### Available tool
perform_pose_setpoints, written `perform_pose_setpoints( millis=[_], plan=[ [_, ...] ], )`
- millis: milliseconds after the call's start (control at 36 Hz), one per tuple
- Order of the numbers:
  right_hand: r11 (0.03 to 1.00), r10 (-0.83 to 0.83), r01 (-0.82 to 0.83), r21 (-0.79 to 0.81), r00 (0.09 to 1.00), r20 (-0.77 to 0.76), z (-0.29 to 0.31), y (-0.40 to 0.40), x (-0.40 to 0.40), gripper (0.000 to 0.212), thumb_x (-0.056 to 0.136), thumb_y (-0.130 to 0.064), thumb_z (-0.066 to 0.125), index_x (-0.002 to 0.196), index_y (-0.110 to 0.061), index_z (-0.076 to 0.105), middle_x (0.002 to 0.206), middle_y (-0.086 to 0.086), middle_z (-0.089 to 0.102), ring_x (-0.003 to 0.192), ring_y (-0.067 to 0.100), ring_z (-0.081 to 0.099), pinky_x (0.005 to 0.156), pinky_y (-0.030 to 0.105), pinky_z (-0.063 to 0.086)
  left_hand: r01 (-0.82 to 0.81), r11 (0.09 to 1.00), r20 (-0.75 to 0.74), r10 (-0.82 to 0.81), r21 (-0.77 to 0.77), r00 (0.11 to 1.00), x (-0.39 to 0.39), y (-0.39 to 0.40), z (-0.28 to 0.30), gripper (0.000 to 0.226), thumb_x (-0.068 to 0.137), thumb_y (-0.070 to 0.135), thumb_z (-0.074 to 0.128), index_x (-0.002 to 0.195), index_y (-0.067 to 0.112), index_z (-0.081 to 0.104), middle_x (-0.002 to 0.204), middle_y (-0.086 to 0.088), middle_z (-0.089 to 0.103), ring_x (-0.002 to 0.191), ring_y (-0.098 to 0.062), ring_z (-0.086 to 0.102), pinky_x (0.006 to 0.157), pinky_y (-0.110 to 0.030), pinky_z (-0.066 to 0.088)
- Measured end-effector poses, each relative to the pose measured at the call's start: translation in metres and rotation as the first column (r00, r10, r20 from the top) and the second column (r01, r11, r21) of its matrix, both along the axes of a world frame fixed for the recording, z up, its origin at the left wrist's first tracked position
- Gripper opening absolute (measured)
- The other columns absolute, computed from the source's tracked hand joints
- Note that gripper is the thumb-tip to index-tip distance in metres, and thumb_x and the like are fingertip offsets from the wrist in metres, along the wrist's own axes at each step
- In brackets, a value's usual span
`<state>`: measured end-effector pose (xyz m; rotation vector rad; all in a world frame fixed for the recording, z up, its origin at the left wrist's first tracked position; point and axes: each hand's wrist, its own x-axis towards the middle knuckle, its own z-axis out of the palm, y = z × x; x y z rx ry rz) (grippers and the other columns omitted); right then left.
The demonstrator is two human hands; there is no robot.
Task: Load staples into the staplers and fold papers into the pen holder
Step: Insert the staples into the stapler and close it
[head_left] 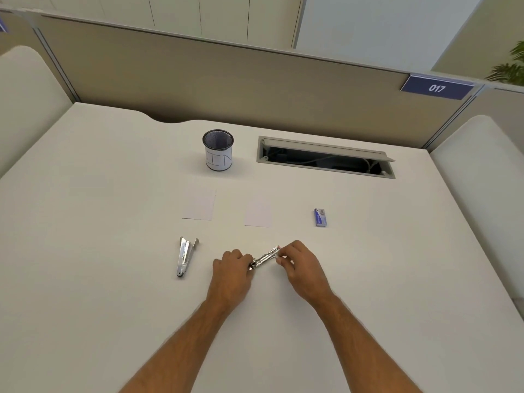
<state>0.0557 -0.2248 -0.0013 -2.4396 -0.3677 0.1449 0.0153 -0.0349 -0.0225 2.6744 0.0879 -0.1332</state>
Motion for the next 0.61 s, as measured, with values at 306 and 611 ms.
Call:
perform_pose_setpoints(
  millis=[306, 611],
  plan=[
    [0.972, 0.206, -0.193, -0.133, 0.974, 0.095, -0.008, 0.015, 0.008, 0.012, 0.098, -0.018, 0.061, 0.095, -0.012, 0.072, 0.1, -0.003, 0.07, 0.096, 0.021, 0.058, 0.082, 0.033, 0.047, 0.069, 0.997, 0.015, -0.07, 0.044, 0.997, 0.001, 0.014, -0.004, 0.021, 0.097, 0.024, 0.058, 0.112, 0.03, 0.071, 0.109, 0.005, 0.059, 0.108, -0.021, 0.052, 0.092, -0.038, 0.028],
    [0.947, 0.266, -0.26, -0.188, 0.964, 0.002, -0.009, 0.022, 0.013, 0.018, 0.098, -0.018, 0.06, 0.104, -0.01, 0.076, 0.107, 0.002, 0.074, 0.1, 0.022, 0.063, 0.086, 0.032, 0.047, 0.057, 0.997, -0.021, -0.056, 0.045, 0.998, 0.002, 0.014, -0.002, 0.022, 0.099, 0.028, 0.056, 0.114, 0.032, 0.071, 0.108, 0.008, 0.058, 0.11, -0.018, 0.05, 0.091, -0.037, 0.023]
  ],
)
